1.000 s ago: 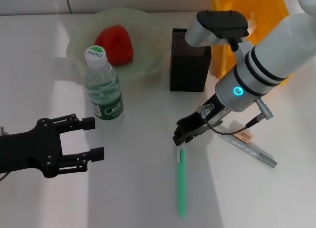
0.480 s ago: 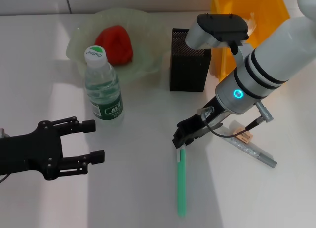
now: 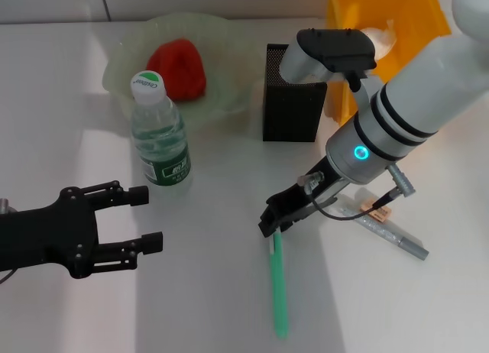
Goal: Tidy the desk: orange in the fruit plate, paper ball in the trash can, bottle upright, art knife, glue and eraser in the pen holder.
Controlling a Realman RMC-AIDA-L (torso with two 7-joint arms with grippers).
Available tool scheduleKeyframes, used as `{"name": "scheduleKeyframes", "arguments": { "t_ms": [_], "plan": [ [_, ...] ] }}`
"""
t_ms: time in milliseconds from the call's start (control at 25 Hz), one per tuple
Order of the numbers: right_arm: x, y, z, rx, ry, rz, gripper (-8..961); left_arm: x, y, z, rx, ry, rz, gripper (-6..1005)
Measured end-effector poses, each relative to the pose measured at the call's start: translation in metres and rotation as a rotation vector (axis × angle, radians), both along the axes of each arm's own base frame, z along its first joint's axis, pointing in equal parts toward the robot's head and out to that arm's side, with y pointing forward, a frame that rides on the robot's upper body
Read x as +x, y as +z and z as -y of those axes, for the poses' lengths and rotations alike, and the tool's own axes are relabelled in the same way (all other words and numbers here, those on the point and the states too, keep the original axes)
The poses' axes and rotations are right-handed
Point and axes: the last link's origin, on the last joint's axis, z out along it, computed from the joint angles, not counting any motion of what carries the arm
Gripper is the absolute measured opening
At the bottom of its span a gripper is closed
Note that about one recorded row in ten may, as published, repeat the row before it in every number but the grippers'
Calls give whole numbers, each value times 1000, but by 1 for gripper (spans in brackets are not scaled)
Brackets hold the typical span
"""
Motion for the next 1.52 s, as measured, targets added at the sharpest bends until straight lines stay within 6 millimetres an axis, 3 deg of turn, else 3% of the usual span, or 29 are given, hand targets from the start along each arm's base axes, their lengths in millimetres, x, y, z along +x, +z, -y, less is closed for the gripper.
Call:
{"name": "scheduleKeyframes", "arguments": {
  "t_ms": [960, 1200, 1360, 1520],
  "plan": [
    [-1, -8, 3, -14, 31, 17, 198, 0, 0, 0, 8, -6, -3, 786],
    [-6, -6, 3, -10, 47, 3, 125, -1, 0, 0, 9, -4, -3, 786],
    [-10, -1, 5, 5, 62, -28, 125, -1, 0, 1, 10, -1, -2, 786],
    [-24, 22, 1, 84, 111, -112, 125, -1, 0, 2, 7, 1, 5, 786]
  ]
}}
